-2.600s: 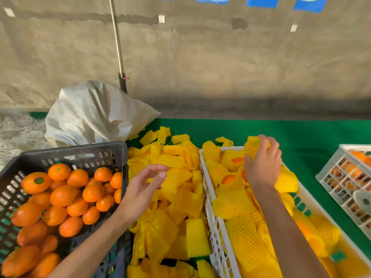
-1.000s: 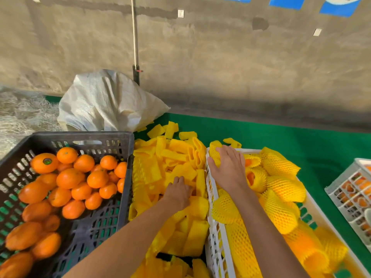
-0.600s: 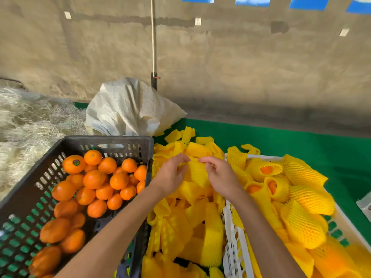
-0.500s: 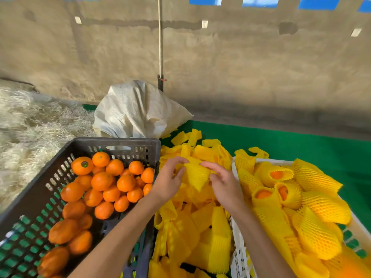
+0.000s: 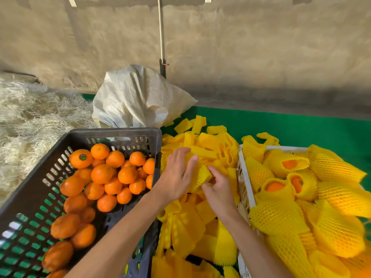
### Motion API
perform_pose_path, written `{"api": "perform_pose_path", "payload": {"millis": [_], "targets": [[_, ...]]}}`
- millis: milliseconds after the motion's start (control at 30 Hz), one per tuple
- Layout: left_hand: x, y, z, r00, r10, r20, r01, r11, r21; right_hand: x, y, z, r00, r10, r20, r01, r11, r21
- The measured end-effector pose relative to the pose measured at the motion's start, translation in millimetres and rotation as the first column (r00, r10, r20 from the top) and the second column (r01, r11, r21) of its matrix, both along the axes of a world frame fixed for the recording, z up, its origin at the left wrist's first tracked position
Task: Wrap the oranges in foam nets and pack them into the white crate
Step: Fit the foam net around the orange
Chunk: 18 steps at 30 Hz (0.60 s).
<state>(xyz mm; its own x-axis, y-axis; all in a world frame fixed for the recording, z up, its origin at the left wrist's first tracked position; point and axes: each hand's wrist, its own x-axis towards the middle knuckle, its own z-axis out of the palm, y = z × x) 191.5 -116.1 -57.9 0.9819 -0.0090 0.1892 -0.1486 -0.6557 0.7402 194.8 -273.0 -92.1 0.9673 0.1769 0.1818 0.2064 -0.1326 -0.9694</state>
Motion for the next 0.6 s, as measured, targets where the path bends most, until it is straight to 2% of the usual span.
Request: {"api": "perform_pose_path", "payload": {"millis": [67,133,233,300,333,400,467,500,533,567,600], "targets": [[-4.3,-5.9,-0.1,0.978,-0.128,-0.162,0.145,0.985,0.096,1.4,-3.8,0.4,0.998,-0.057,0.008,0.057,0.998,-0.033],[-5.4,-9.0,0.8,0.943,-0.189,-0.275,0.227,0.968,0.112,2.3,-7.4,-2.1,0.997,-0.073,0.022,0.074,0.995,-0.061],[-0.2,-3.3,-0.7,0.963,-0.221,-0.154,0.229,0.973,0.039,3.2,-7.2,-3.4,0.992,-0.124,0.001,0.124,0.992,-0.035],[0.9,1.1,-3.2,0.984,-0.159,-0.083,0.161,0.986,0.030,2.9,-6.9,-0.2,0.982,-0.190,-0.005,0.190,0.981,-0.037],[0.8,2.5,-4.3,0.992,-0.109,-0.067,0.112,0.993,0.035,2.8,-7.7,2.5,0.972,-0.231,0.041,0.234,0.969,-0.074],[3.0,2.8,-6.8,0.999,-0.006,-0.050,0.008,1.000,0.031,1.2,-11.8,7.5,0.926,-0.243,0.290,0.303,0.935,-0.183],[6.5,3.8,-6.5,0.995,0.089,-0.050,-0.091,0.995,-0.033,-0.4,-13.8,12.9,0.818,-0.131,0.560,0.324,0.909,-0.261],[7.9,4.3,-4.9,0.991,0.124,-0.054,-0.128,0.988,-0.087,-0.6,-13.7,14.5,0.760,-0.066,0.647,0.331,0.896,-0.297],[8.4,5.0,-3.0,0.988,0.142,-0.058,-0.149,0.979,-0.142,-0.3,-12.2,14.6,0.722,-0.014,0.692,0.328,0.888,-0.324],[8.8,5.8,-1.3,0.988,0.141,-0.063,-0.151,0.969,-0.197,-0.3,-10.0,13.5,0.721,0.016,0.692,0.307,0.889,-0.341],[9.1,7.0,-0.1,0.990,0.125,-0.067,-0.138,0.958,-0.251,-0.4,-8.0,12.3,0.761,0.012,0.649,0.279,0.896,-0.344]]}}
